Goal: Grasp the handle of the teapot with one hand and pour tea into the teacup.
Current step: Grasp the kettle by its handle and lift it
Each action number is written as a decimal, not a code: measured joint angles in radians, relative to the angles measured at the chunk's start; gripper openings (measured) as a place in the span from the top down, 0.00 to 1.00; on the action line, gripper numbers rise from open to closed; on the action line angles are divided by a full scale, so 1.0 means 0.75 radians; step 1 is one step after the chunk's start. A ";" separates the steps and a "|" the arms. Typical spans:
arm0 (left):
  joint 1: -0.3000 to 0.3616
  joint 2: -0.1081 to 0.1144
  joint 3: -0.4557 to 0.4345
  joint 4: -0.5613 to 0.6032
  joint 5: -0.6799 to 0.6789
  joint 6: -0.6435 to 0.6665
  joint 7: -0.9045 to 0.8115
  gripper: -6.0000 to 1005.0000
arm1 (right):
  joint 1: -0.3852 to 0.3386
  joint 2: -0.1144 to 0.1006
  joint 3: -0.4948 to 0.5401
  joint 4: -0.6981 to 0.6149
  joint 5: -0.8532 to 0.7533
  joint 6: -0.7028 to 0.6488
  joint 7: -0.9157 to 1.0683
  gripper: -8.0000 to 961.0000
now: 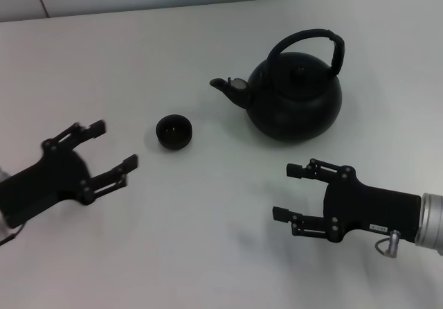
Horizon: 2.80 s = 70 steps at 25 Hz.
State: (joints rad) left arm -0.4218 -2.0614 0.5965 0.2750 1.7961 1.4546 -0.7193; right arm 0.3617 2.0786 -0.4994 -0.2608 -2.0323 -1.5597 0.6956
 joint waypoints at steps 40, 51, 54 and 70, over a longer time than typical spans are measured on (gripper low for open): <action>0.096 0.059 -0.025 0.040 0.090 0.094 0.006 0.16 | -0.170 0.016 1.114 0.753 0.010 0.162 -0.879 0.22; 0.090 0.054 -0.032 0.040 0.087 0.073 0.000 0.16 | -0.137 0.015 1.318 0.856 0.010 0.385 -0.992 0.22; 0.087 0.051 -0.048 0.041 0.086 0.069 0.001 0.16 | -0.123 0.013 1.330 0.851 0.010 0.417 -0.990 0.22; 0.069 0.042 -0.081 0.049 0.086 0.049 -0.002 0.16 | -0.027 0.010 1.392 0.787 0.010 0.498 -0.984 0.23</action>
State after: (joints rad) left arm -0.3699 -2.0302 0.5359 0.3121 1.8606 1.4912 -0.7210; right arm 0.3416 2.0859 0.5446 0.3292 -2.0248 -1.1863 -0.0425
